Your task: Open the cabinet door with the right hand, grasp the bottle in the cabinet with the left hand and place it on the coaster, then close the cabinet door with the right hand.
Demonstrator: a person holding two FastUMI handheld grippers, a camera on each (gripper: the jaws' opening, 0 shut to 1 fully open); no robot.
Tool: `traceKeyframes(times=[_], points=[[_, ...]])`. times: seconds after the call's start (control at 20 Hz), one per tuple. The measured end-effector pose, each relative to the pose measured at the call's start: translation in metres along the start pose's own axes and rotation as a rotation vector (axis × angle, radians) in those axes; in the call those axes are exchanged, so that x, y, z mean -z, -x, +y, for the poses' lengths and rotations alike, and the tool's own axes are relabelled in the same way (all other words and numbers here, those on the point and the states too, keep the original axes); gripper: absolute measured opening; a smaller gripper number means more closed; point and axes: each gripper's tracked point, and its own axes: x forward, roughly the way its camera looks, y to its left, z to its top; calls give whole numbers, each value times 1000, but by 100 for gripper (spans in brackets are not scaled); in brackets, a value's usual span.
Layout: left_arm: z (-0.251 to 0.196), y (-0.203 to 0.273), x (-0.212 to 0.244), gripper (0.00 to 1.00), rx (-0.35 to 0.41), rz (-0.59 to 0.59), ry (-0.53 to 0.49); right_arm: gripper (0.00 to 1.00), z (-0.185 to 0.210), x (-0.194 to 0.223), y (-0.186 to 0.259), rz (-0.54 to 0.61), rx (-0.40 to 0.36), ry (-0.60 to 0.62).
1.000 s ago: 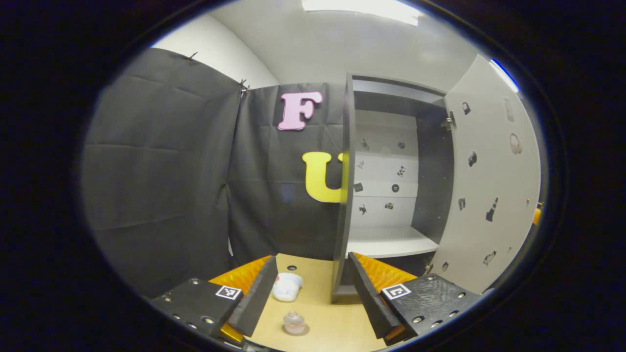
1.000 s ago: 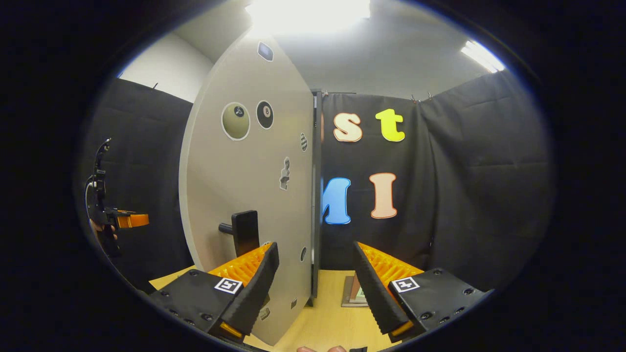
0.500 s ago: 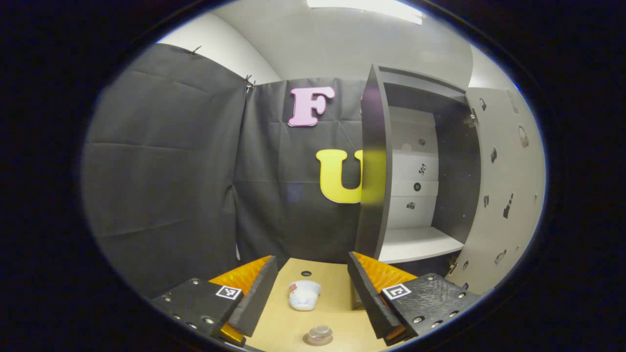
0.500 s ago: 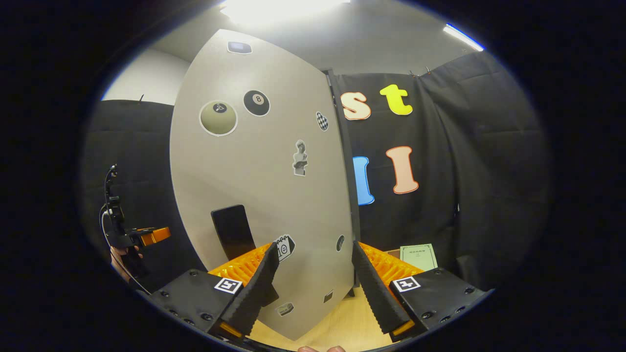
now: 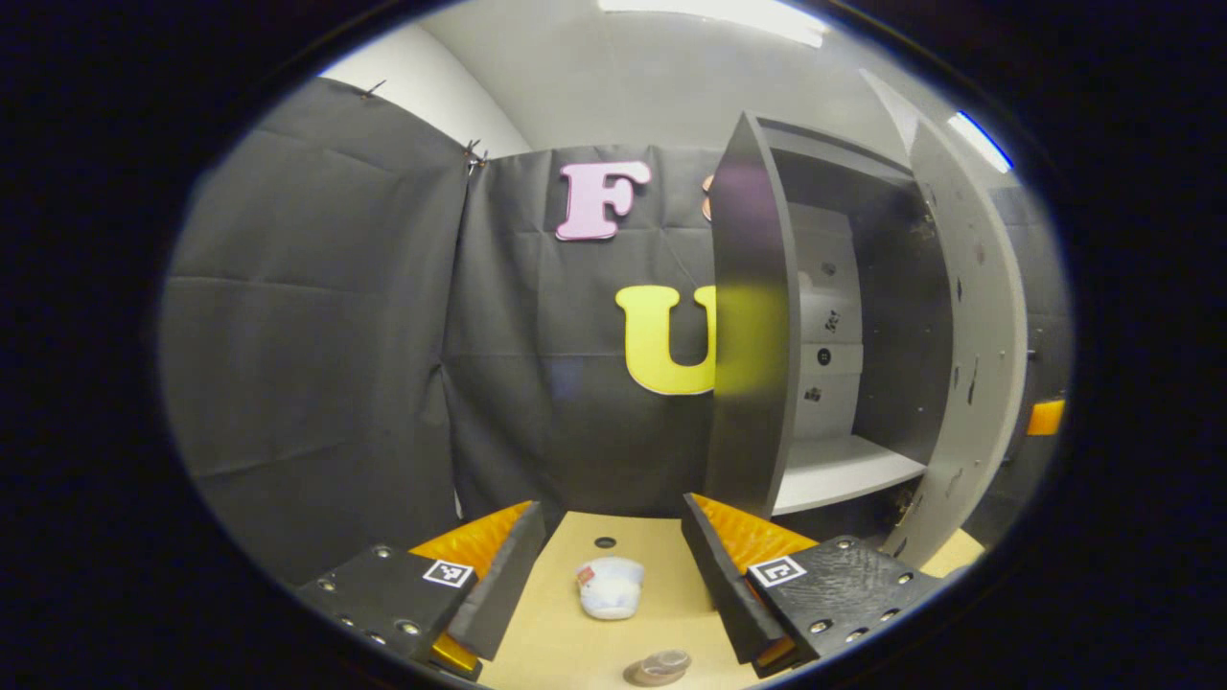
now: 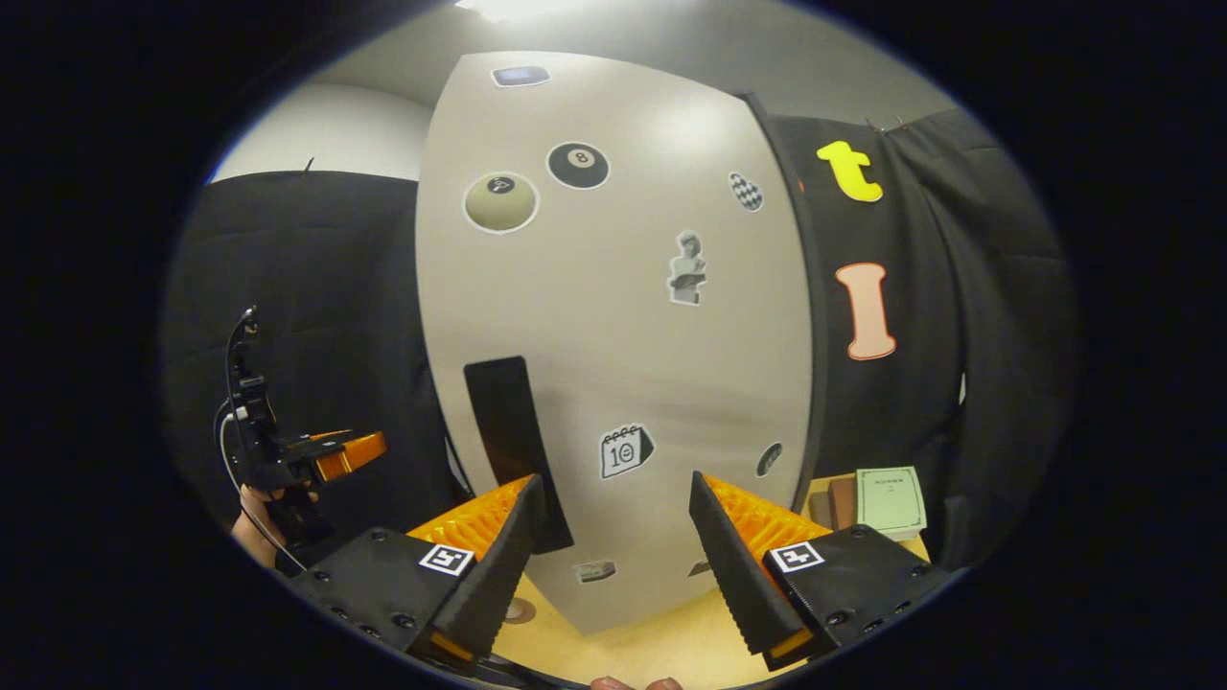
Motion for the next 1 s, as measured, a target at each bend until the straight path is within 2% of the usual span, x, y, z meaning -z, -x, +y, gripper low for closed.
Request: traceKeyframes(times=[0.15,0.3,0.5,0.6,0.8,1.0], points=[[11,16,2,87,14,-32,8,96,-1,3,-11,17,2,-9],[5,14,11,88,124,-38,50,96,-9,-1,-14,8,57,7],[2,13,-4,88,176,-107,107,96,-26,-13,-12,-8,97,55],[-1,23,-25,87,168,-159,78,96,-40,-18,-12,-33,105,68],[-16,34,-49,87,86,-179,-27,96,-79,-9,-16,-23,98,65],[-65,44,-53,87,52,-181,-124,96,-121,-6,-4,-50,105,32]])
